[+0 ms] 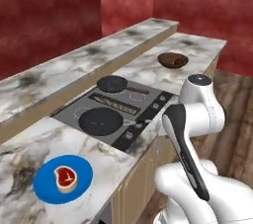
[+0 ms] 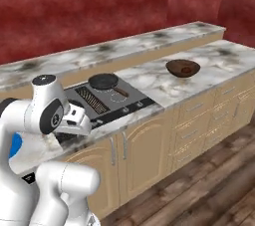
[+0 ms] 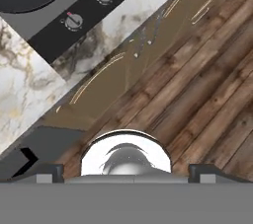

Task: Place one of the steaks on the plate and the other in the bowl. Then place the bowl in the fridge.

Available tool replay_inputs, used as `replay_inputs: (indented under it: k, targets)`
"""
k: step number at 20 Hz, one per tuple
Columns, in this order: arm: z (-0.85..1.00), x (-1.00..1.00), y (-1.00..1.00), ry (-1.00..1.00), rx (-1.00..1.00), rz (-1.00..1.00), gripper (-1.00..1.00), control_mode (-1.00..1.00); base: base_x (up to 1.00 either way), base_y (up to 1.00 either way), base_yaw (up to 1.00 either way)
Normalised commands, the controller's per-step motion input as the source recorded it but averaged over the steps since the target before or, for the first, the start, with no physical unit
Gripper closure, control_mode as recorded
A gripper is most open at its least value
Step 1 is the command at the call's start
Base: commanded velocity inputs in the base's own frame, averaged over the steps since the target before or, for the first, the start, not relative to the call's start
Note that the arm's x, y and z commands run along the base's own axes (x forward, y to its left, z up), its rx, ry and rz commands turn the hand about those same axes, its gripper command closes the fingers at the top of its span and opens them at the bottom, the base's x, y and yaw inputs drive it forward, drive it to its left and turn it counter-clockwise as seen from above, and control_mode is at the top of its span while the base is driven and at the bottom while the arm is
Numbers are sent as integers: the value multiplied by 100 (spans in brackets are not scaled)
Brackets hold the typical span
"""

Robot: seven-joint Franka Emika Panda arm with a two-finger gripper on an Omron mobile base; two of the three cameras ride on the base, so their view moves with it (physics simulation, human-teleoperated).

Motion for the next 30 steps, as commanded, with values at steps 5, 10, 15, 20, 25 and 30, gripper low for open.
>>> replay_inputs:
  k: [5, 10, 15, 20, 25, 30]
  targets:
    - [0, 0, 0, 0, 0, 0, -100, 100, -9, 0, -77]
    - [0, 0, 0, 0, 0, 0, -100, 100, -5, -9, -79]
    - [0, 0, 0, 0, 0, 0, -100, 100, -8, -9, -78]
    - [0, 0, 0, 0, 0, 0, -100, 100, -15, 0, -80]
    - [0, 0, 0, 0, 0, 0, -100, 100, -25, 0, -86]
    - [0, 0, 0, 0, 0, 0, -100, 100, -36, 2, -85]
